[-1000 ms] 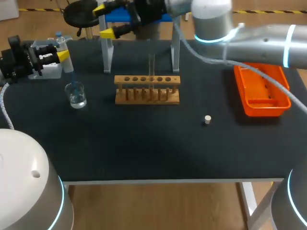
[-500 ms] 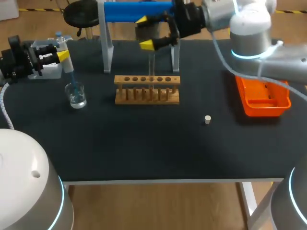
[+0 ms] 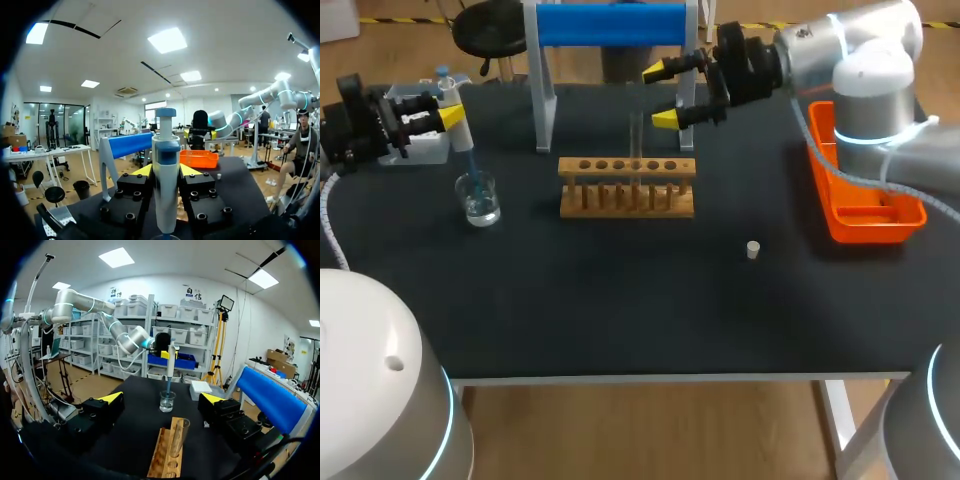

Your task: Invert the test tube, pick up the pipette, mount the tip to pipette, aspirate from beaker and dispense into the tube, eject the tip, return the pipette, and cap with the stopper.

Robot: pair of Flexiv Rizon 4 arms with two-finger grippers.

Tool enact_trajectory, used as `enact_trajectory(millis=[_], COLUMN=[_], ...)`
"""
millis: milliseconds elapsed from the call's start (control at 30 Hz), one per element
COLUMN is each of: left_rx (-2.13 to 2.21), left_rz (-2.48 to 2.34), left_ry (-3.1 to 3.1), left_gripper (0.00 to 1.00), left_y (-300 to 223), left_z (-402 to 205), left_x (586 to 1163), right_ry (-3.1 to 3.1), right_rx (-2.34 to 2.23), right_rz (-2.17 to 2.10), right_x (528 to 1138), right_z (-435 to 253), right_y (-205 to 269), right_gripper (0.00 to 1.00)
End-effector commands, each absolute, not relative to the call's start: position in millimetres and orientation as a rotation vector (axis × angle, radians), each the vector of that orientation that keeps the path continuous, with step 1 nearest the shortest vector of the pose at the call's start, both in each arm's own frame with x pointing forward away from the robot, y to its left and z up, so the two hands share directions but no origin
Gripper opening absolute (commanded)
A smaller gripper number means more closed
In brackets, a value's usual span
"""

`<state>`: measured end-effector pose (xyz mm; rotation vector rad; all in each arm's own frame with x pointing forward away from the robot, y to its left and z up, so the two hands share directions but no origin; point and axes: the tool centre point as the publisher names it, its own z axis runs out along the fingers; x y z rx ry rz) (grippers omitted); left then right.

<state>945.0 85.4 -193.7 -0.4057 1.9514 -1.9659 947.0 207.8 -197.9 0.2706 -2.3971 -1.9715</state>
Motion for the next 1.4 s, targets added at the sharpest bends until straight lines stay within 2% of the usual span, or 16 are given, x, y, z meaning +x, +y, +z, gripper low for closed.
enact_trajectory(millis=[33, 733, 1400], left_rx=[-0.406, -0.406, -0.406], left_rz=[-1.966, -1.966, -1.966], left_ry=[1.955, 1.955, 1.955], left_gripper=[0.00, 0.00, 0.00], left_y=[86.0, 86.0, 86.0], left_z=[-192.9, -192.9, -192.9], left_x=[945.2, 945.2, 945.2], right_ry=[-2.376, -2.419, -2.625], right_rx=[0.280, 0.208, 0.142], right_rz=[-1.986, -1.923, -1.793], right_x=[953.5, 969.5, 982.7], right_z=[-213.1, -267.4, -288.5], right_y=[206.2, 218.7, 254.0], right_gripper=[1.00, 1.00, 1.00])
